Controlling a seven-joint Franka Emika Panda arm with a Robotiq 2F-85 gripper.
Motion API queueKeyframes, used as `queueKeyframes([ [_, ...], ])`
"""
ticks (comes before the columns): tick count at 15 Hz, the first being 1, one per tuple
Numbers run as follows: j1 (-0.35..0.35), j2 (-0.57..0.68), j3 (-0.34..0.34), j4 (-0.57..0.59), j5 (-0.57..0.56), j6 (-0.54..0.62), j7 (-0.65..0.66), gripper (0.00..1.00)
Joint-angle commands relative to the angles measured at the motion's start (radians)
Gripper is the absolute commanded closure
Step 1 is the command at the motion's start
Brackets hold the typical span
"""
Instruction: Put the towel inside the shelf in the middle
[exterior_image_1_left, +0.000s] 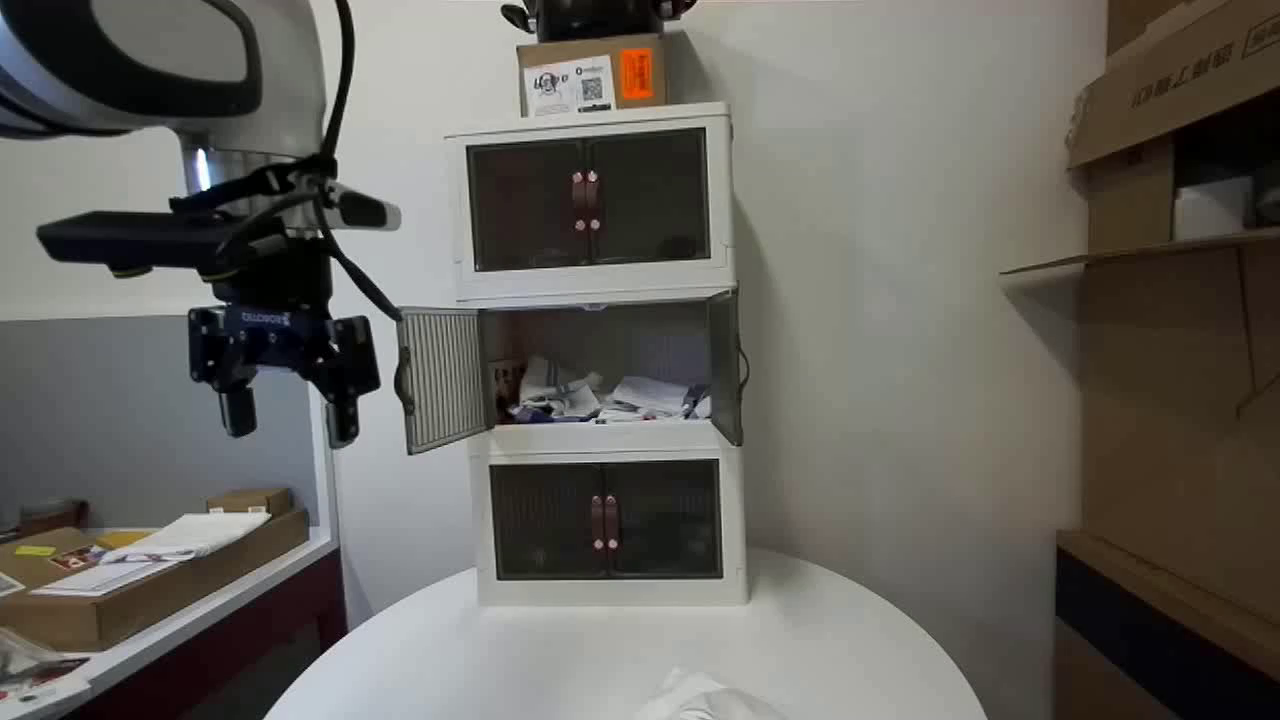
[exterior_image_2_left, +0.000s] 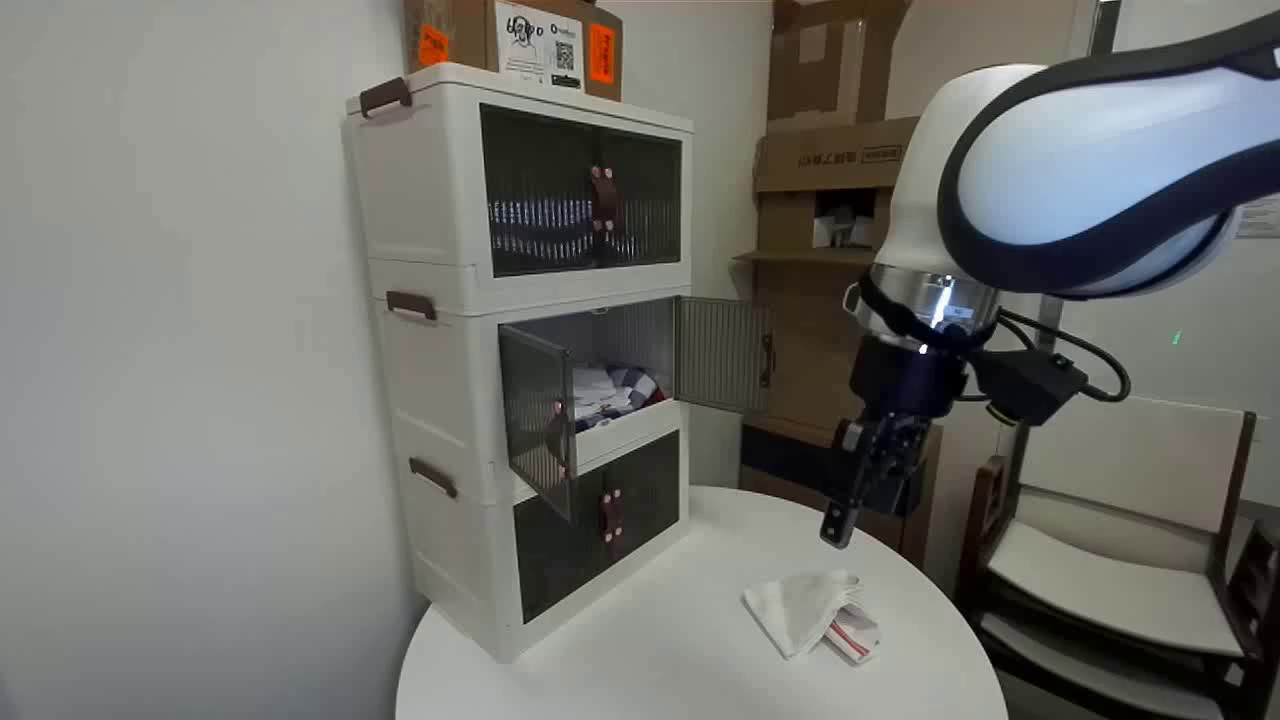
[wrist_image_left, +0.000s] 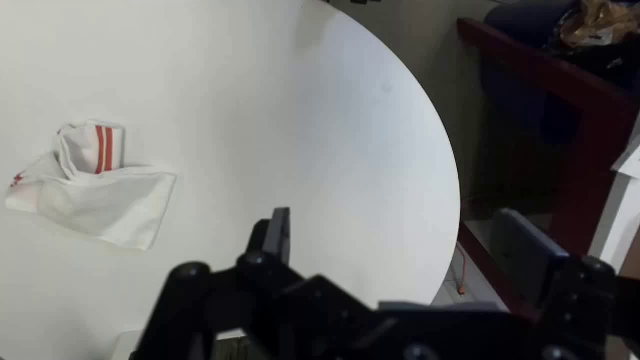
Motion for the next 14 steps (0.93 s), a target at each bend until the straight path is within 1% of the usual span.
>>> queueKeyframes([
  [1,-0.003,0.002,0.003,-0.007,0.003,-0.005,-0.002,0.0],
  [9,-0.003,0.012,0.003,-0.015,0.003,-0.005,-0.002,0.0],
  [14,-0.002,0.017,0.002,0.005,0.01,0.012,0.001,0.0],
])
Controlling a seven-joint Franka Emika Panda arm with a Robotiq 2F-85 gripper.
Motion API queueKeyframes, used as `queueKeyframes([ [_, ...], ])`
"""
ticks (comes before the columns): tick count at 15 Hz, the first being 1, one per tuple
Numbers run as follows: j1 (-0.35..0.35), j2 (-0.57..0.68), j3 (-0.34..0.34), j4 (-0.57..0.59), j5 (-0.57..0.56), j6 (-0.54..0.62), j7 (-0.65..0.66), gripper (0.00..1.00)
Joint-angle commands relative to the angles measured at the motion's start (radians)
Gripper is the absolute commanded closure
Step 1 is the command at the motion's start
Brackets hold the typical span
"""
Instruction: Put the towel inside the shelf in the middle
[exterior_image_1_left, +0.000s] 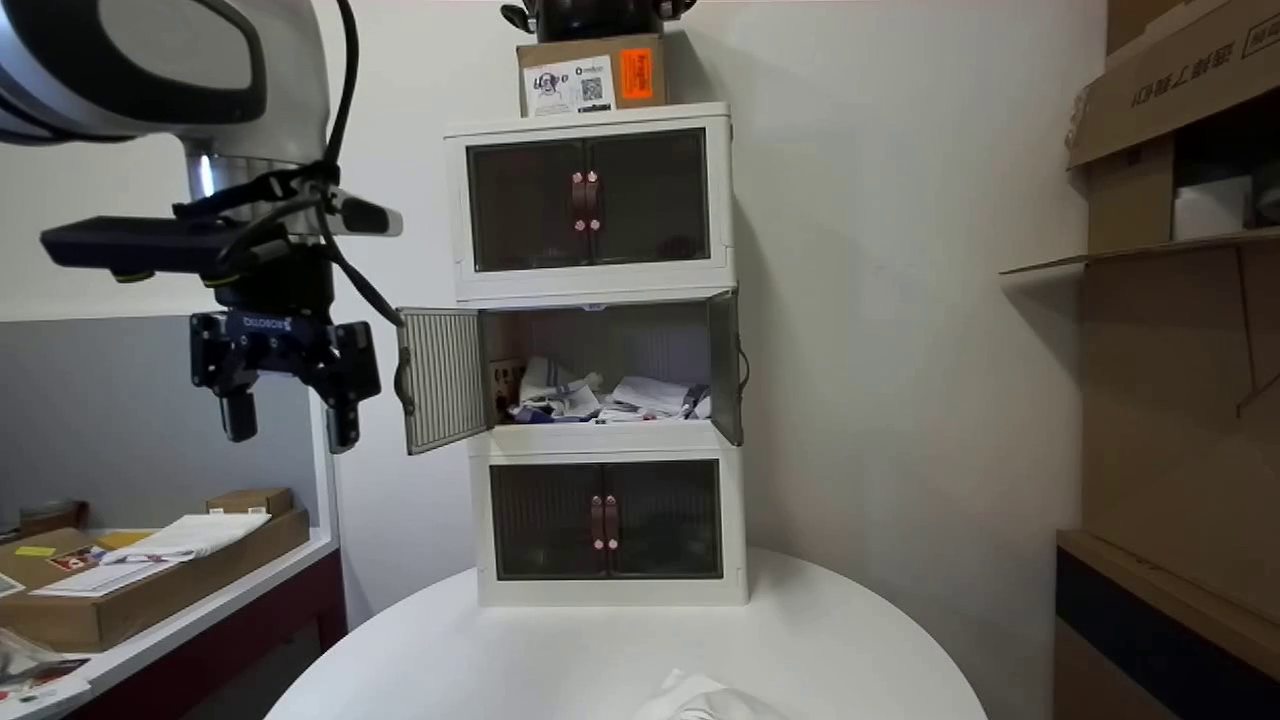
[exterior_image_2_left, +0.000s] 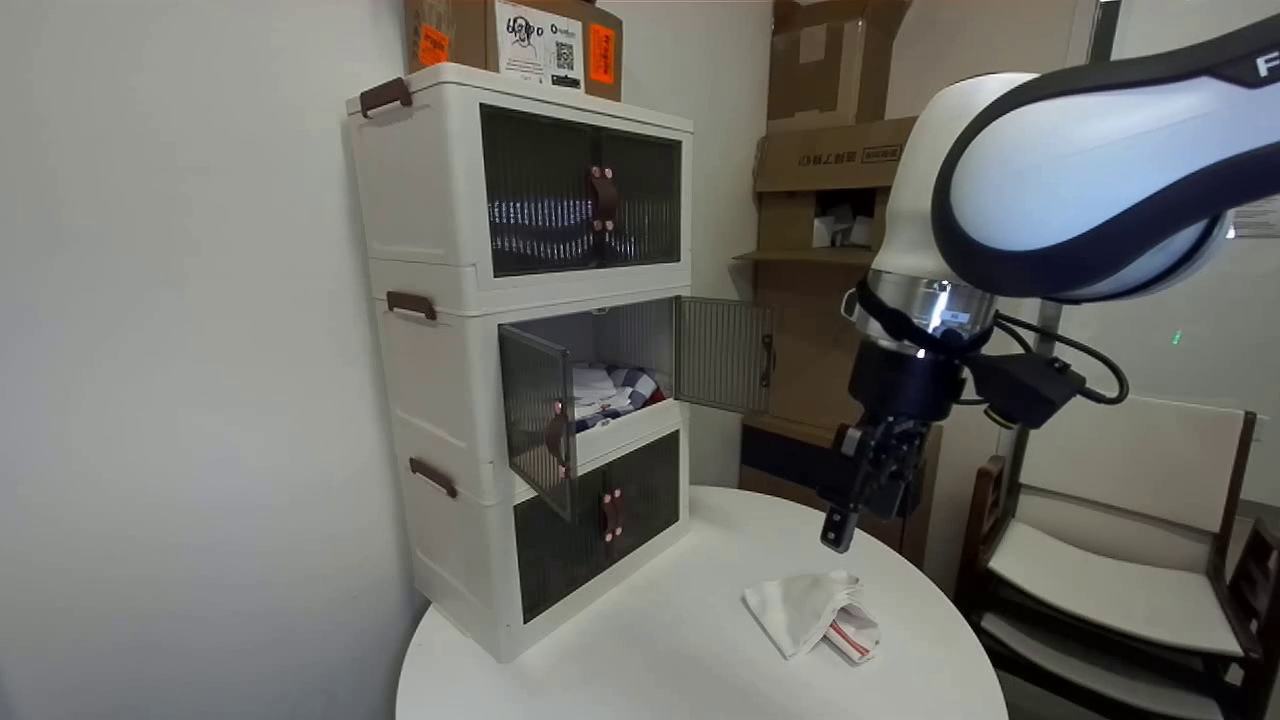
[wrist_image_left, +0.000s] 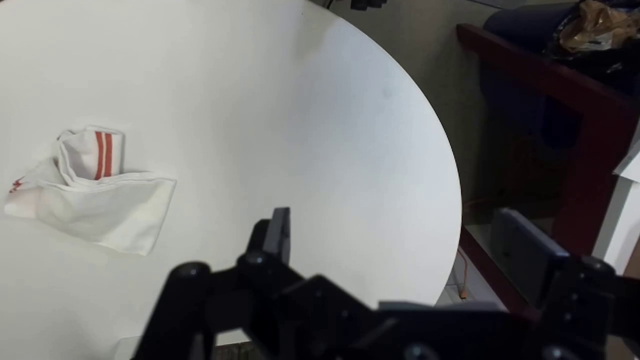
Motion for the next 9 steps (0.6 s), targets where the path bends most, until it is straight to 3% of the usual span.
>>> queueKeyframes([
  [1,0.0,0.005,0.0,0.005,0.015,0.02,0.002,0.0],
  [2,-0.001,0.006,0.001,0.007,0.014,0.017,0.004,0.0],
  [3,-0.071,-0.082,-0.06,0.009,-0.137,-0.167,-0.139,0.0],
  [5,-0.108,-0.083,-0.094,0.022,-0.266,-0.243,-0.226,0.0],
  [7,-0.167,-0.101,-0.155,0.03,-0.435,-0.289,-0.344,0.0],
  [9,-0.228,-0.122,-0.235,0.031,-0.609,-0.248,-0.446,0.0],
])
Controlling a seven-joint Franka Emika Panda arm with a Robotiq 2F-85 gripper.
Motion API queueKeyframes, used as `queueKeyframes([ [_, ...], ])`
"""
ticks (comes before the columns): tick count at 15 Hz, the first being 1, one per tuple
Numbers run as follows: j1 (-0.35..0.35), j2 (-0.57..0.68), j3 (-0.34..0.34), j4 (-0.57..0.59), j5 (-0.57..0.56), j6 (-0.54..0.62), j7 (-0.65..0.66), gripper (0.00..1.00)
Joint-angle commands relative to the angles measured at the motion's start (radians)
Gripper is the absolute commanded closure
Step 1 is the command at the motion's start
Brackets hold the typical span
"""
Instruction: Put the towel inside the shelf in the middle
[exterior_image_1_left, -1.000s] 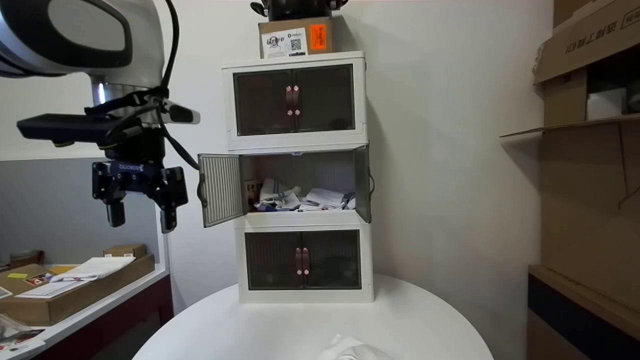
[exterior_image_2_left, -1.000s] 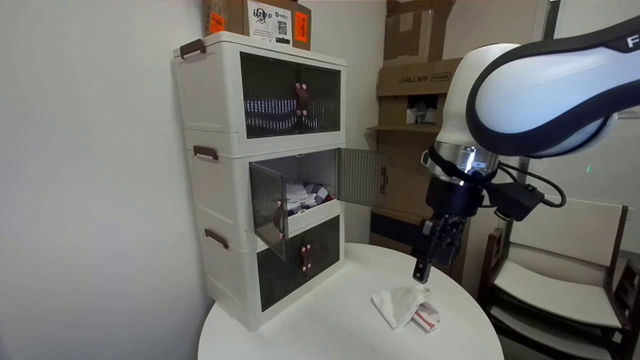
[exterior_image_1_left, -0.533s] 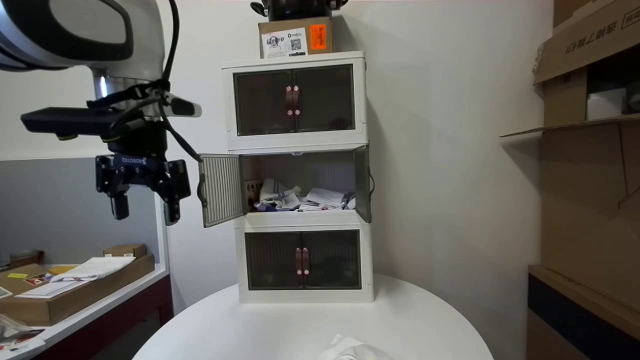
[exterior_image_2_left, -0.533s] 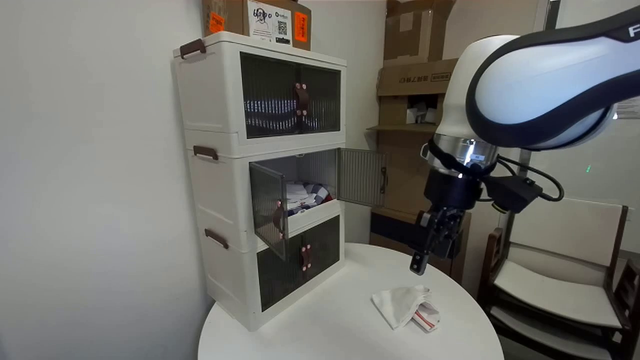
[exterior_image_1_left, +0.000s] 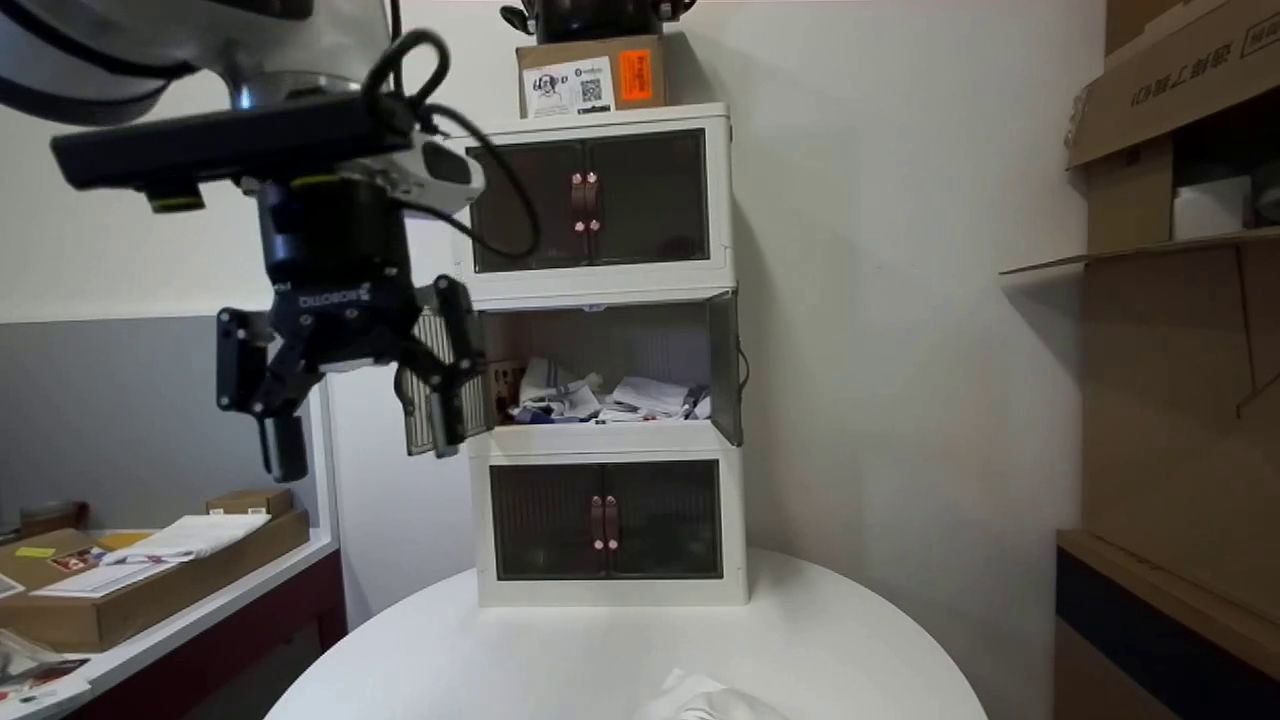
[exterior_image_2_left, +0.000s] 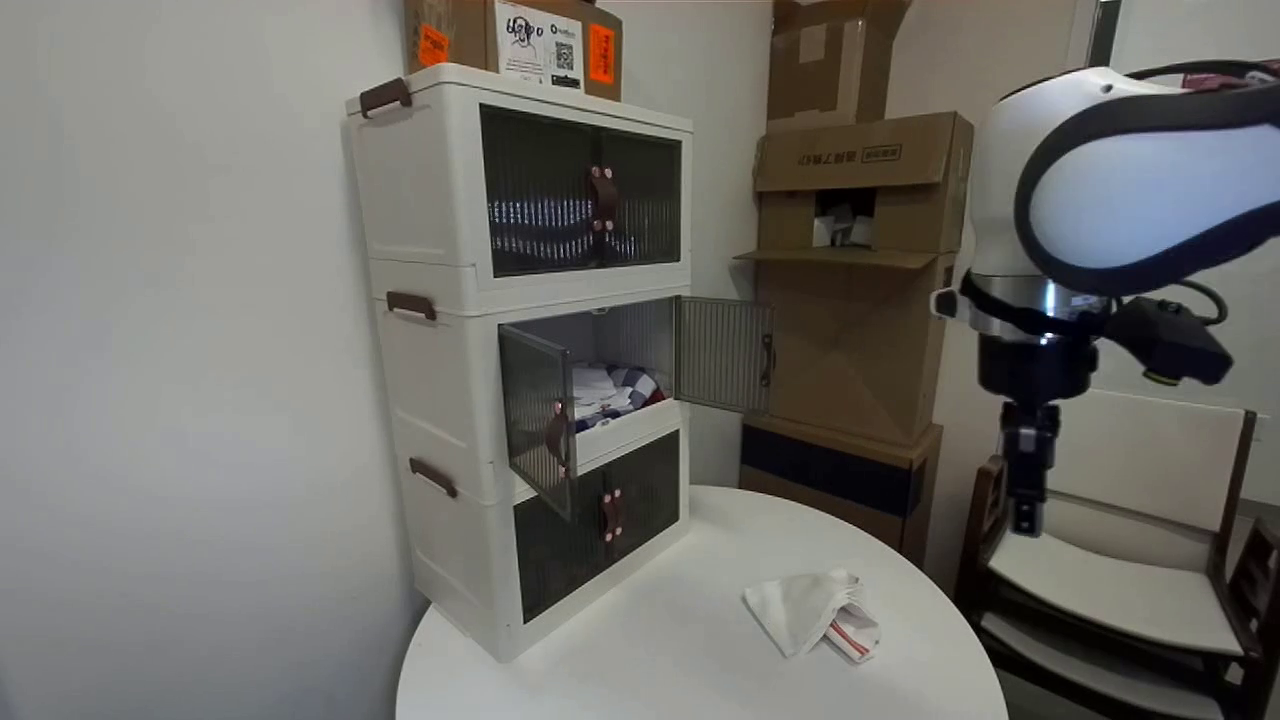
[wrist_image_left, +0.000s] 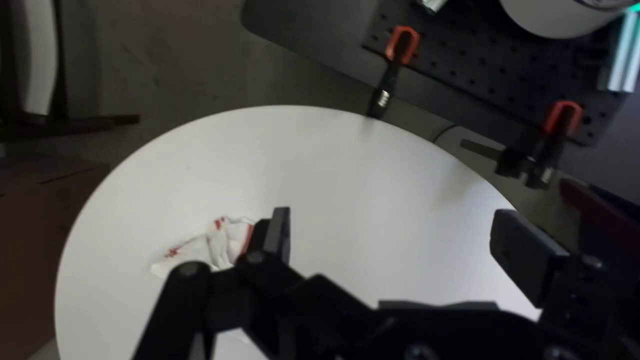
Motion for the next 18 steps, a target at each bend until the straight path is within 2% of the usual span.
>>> queueKeyframes([
  [1,-0.104,-0.058,-0.125,0.003,-0.275,0.044,-0.17,0.0],
  [2,-0.134,-0.065,-0.183,0.005,-0.347,0.078,-0.216,0.0],
  [3,-0.082,-0.031,-0.126,0.01,-0.257,0.031,-0.13,0.0],
  [5,-0.103,-0.037,-0.156,0.012,-0.274,0.039,-0.152,0.0],
  [8,-0.081,-0.033,-0.135,0.009,-0.271,0.037,-0.138,0.0],
  [17,-0.079,-0.033,-0.134,0.009,-0.271,0.037,-0.138,0.0],
  [18,-0.077,-0.05,-0.135,0.009,-0.284,0.064,-0.14,0.0],
])
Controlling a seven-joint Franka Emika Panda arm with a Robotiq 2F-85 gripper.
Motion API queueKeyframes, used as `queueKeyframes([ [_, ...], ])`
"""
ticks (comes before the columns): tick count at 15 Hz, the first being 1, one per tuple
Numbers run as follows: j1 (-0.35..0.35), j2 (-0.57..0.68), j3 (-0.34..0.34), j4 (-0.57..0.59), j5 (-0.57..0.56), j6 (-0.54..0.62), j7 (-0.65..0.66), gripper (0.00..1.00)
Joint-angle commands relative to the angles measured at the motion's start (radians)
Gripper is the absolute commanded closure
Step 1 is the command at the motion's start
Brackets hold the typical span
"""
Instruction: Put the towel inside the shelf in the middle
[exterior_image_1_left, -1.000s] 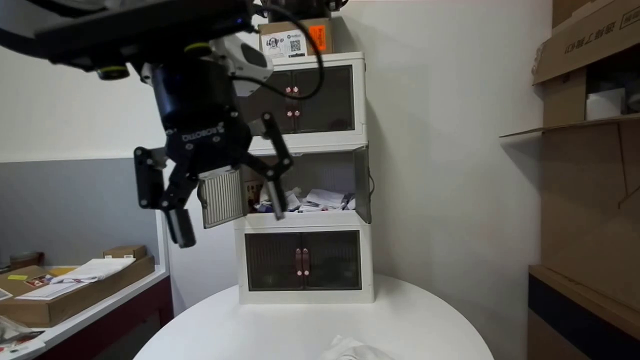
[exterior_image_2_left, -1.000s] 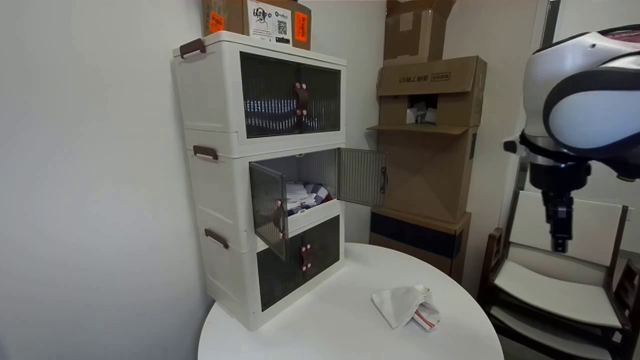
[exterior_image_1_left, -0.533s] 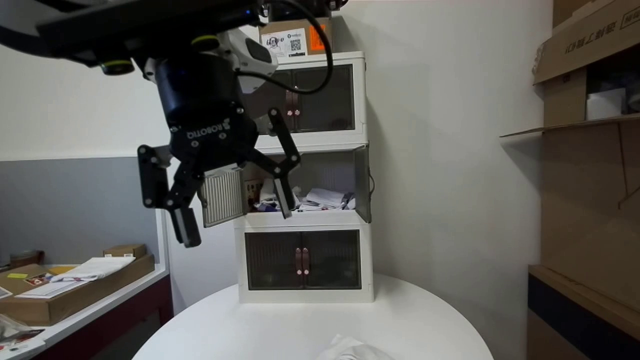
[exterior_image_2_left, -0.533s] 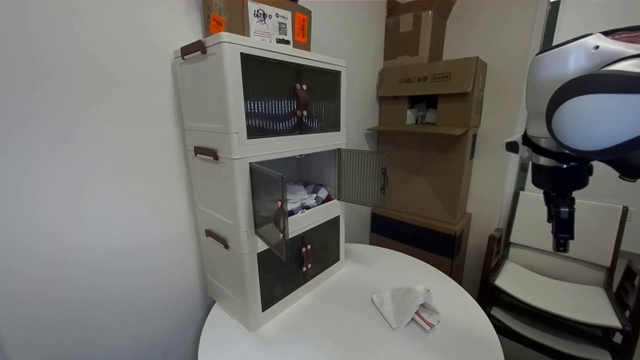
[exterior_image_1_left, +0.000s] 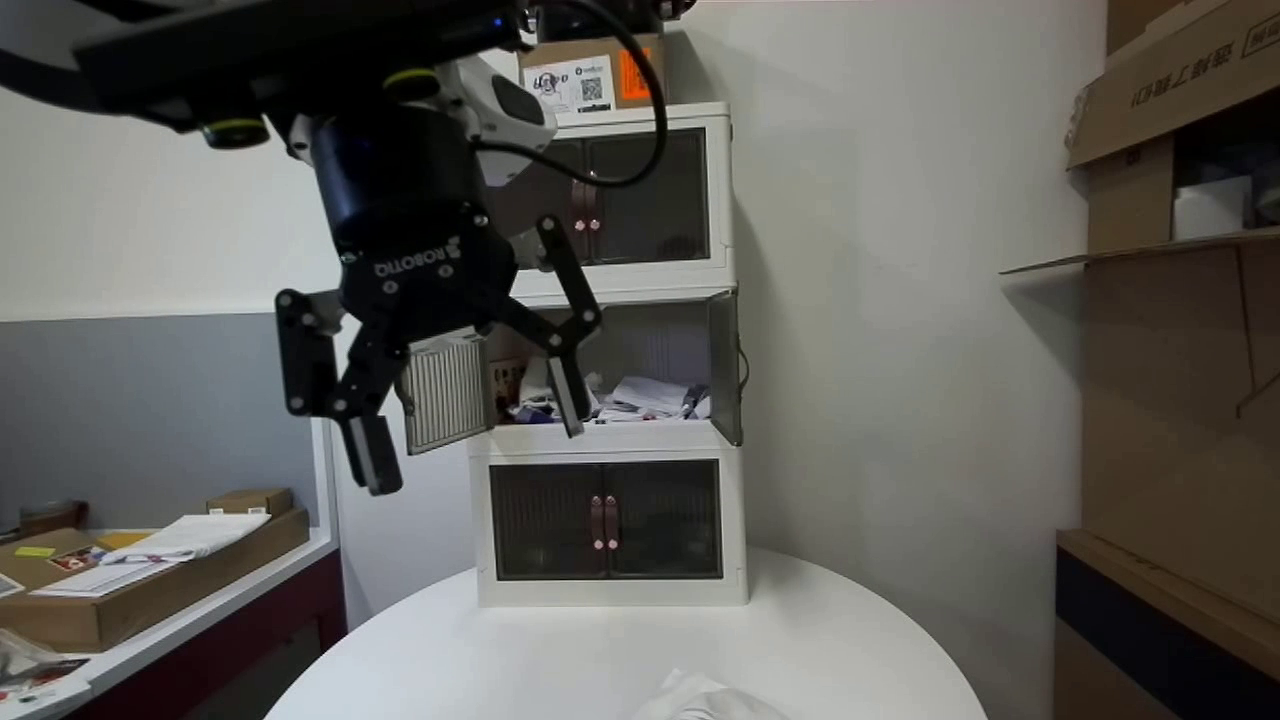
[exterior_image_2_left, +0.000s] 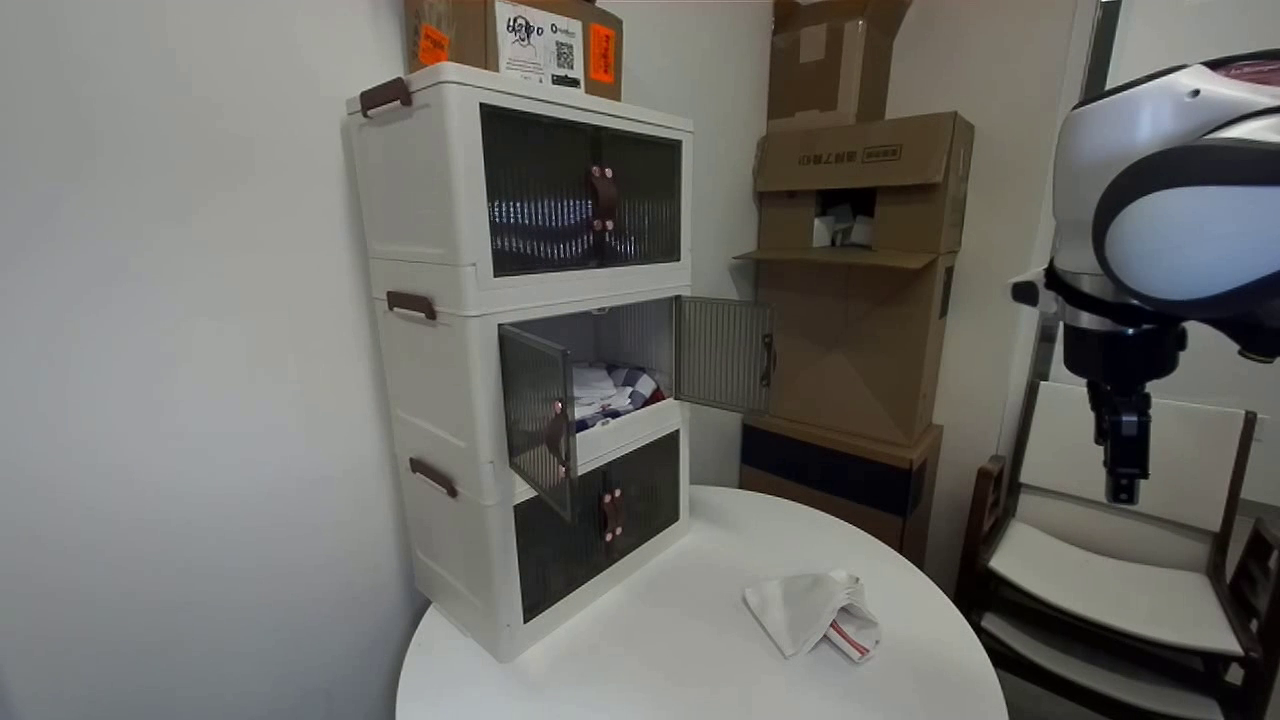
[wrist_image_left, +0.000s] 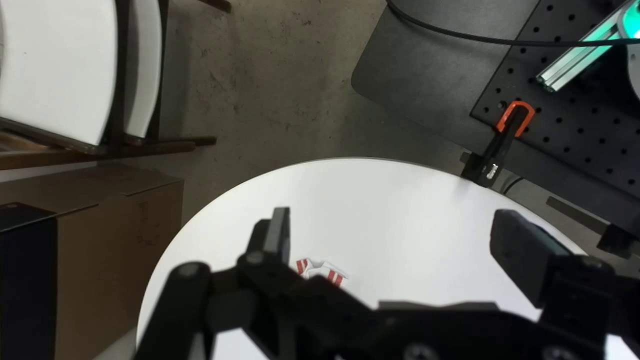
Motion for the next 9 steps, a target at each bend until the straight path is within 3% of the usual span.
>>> queueKeyframes([
  [1,0.014,-0.03,-0.007,0.001,-0.032,0.099,0.033,0.0],
  [4,-0.001,0.043,-0.002,0.003,-0.056,0.314,0.144,0.0],
  [9,-0.028,0.238,-0.045,-0.01,-0.107,0.65,0.477,0.0],
])
